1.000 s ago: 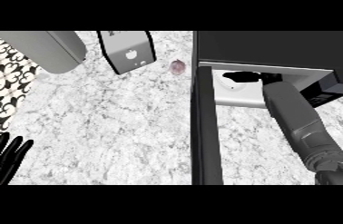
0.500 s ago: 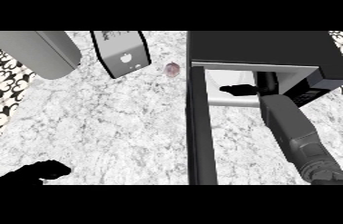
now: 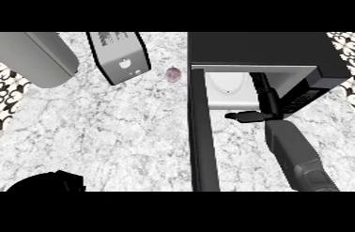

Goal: Pick up the milk, place it into the microwave and close the microwave

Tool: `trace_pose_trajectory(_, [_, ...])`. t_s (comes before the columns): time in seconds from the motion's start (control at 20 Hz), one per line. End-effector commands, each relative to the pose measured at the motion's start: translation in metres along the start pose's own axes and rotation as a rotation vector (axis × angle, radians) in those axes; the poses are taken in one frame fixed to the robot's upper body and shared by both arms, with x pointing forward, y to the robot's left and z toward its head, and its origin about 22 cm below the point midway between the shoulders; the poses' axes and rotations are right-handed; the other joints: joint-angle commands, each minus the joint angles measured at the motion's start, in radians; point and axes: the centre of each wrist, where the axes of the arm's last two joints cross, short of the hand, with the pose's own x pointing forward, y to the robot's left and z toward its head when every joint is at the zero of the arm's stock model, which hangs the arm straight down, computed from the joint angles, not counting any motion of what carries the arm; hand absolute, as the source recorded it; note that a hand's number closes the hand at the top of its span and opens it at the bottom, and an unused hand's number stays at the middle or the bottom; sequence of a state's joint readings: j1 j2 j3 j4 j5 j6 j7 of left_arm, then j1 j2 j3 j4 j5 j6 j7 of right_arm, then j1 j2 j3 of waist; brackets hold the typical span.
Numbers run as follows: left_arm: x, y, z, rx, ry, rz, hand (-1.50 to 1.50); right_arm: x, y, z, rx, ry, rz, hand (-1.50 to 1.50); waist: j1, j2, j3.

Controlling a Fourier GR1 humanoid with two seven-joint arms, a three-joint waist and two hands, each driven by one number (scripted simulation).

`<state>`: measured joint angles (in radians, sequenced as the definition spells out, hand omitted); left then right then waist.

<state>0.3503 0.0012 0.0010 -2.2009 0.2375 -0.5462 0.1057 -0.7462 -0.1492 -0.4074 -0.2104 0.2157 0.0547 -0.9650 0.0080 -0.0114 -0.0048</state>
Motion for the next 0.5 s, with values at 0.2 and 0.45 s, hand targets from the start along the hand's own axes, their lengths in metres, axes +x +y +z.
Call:
trace_pose_trajectory(0.2, [-0.004,-0.025,-0.030,-0.081,0.033,-0.015,1.50,-0.031,-0.027,0.086,-0.005,0.041,-0.004,-1.50,-0.043,0.000,0.003])
trace_pose_trajectory(0.45, [-0.015,-0.054,-0.051,-0.161,0.041,-0.039,1.50,-0.027,-0.059,0.112,-0.051,0.054,0.004,-1.50,-0.051,0.000,0.003])
